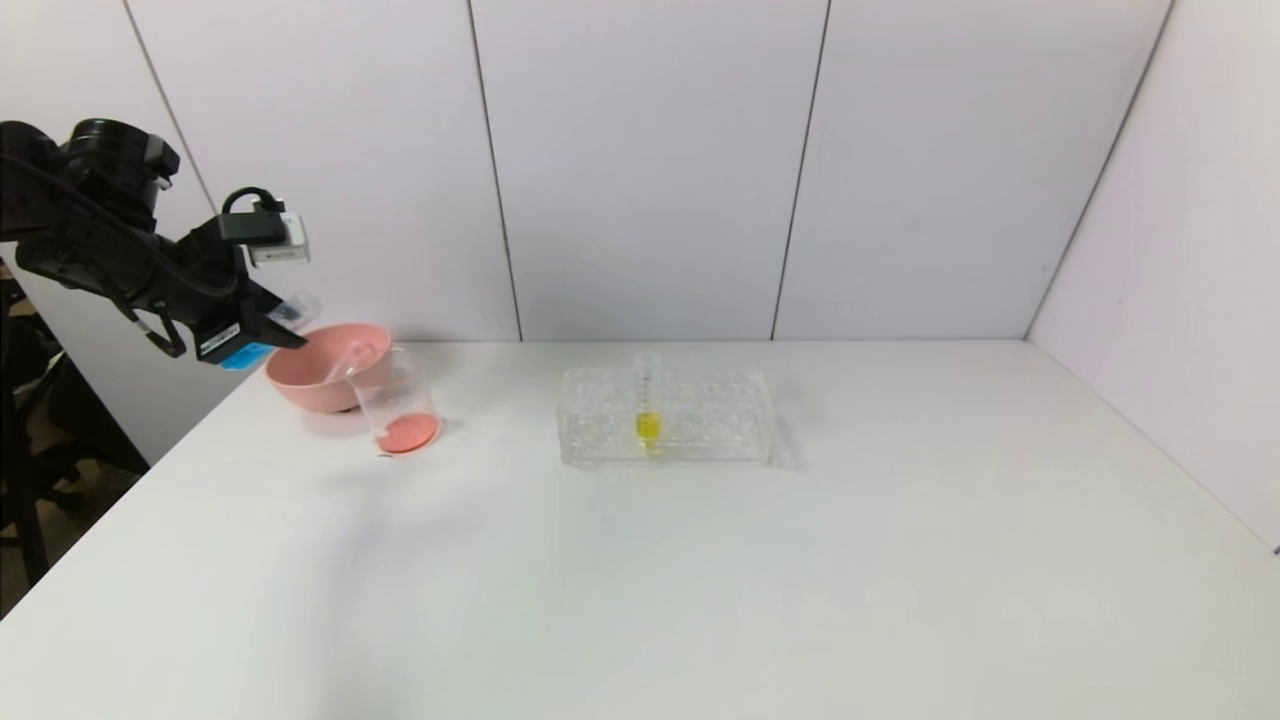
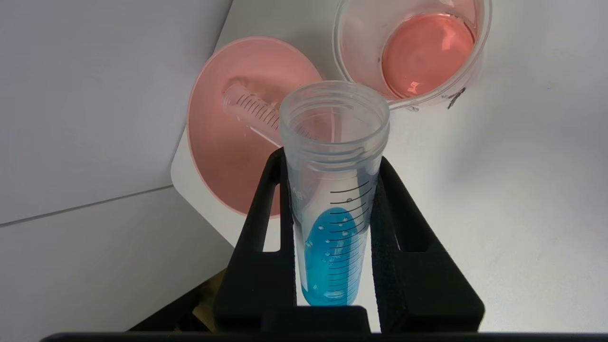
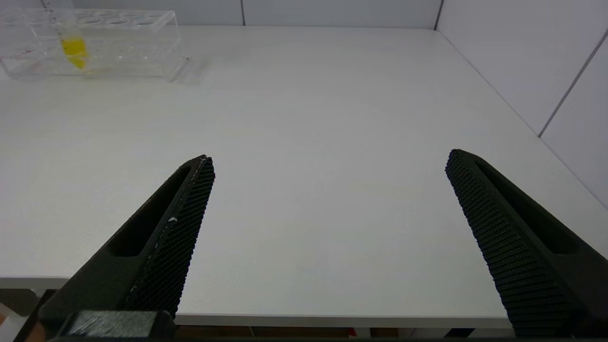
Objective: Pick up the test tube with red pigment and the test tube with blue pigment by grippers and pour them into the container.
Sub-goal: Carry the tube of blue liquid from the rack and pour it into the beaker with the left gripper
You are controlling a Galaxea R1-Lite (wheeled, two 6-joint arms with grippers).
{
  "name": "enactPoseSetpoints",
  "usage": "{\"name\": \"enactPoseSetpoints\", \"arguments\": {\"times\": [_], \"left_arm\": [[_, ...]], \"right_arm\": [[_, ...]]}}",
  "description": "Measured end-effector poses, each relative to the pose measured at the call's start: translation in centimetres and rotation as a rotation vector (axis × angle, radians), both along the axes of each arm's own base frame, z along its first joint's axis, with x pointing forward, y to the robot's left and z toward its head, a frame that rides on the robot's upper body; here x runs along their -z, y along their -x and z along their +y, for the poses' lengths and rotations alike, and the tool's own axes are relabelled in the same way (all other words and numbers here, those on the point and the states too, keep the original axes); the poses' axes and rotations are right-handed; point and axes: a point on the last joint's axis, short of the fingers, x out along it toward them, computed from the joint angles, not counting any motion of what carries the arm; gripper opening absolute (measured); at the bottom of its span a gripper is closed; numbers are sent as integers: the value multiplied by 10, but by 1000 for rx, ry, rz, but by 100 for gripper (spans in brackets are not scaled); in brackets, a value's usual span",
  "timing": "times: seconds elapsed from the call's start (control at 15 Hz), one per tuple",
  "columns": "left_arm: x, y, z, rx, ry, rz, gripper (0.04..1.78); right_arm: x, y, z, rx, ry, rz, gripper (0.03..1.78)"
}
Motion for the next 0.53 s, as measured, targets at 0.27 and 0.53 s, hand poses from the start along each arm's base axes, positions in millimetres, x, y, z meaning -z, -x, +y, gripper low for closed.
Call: {"name": "enactPoseSetpoints", "arguments": {"times": [0.27, 0.53], "left_arm": [[1, -2, -7, -34, -53, 15, 46], [3, -4, -13, -42, -73, 28, 46]], "right_arm": [[0, 0, 0, 0, 0, 0, 177], [0, 0, 0, 0, 0, 0, 177]]}}
